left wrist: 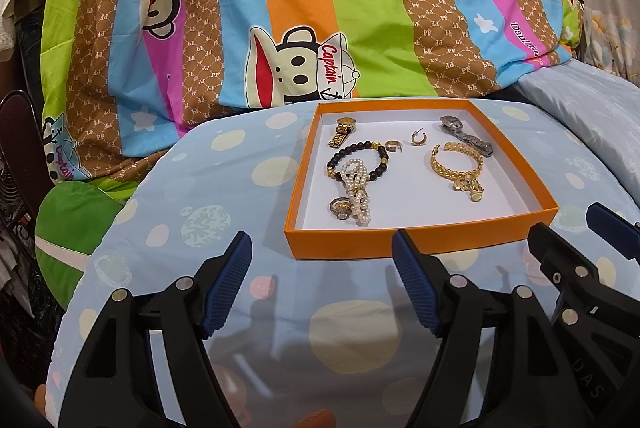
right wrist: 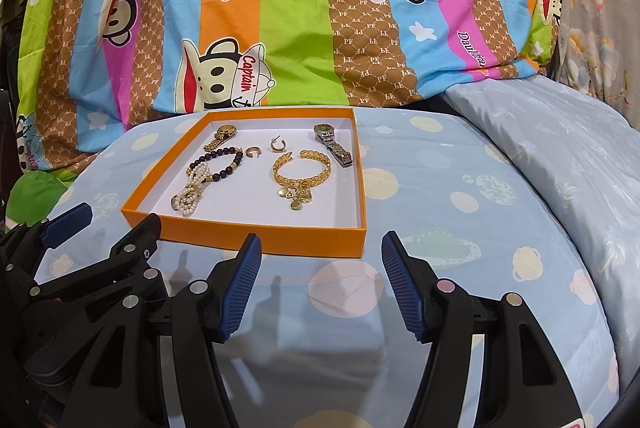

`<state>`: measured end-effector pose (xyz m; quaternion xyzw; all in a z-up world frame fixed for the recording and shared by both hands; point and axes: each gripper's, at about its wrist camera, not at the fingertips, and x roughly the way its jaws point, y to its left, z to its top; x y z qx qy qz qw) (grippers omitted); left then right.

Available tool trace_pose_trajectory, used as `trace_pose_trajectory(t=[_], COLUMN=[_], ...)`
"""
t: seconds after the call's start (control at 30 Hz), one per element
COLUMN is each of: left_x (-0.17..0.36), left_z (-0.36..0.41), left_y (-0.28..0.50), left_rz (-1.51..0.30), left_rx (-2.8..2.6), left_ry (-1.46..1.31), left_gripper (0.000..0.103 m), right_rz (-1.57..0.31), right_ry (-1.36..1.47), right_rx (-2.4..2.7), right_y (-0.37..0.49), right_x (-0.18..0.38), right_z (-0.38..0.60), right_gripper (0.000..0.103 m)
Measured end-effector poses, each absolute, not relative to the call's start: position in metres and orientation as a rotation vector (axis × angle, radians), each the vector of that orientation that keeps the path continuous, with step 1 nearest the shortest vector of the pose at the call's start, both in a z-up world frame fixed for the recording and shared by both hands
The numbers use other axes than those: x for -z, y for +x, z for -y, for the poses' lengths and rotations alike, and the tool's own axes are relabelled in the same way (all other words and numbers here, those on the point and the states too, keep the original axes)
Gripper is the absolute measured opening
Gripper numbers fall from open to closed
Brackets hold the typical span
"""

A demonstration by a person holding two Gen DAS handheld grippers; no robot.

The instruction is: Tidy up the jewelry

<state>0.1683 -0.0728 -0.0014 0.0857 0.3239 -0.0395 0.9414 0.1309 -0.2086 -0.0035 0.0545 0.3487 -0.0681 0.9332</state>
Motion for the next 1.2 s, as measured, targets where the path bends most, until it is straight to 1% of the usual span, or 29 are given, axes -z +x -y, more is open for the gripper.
trace_pose_trajectory(t=[1.2], left_x=[0.0012], left_z=[0.0711], left_y=[0.1691], left_rz=[-0.663], left_rx=[0.082], left_ry=[0.173], left_gripper=[0.07], right_rz=[-0.714], right_ry=[0.108], right_rx=[0.14], right_y=[0.1312], right_x=[0.0026], right_z=[0.2103], right_gripper=[0.062])
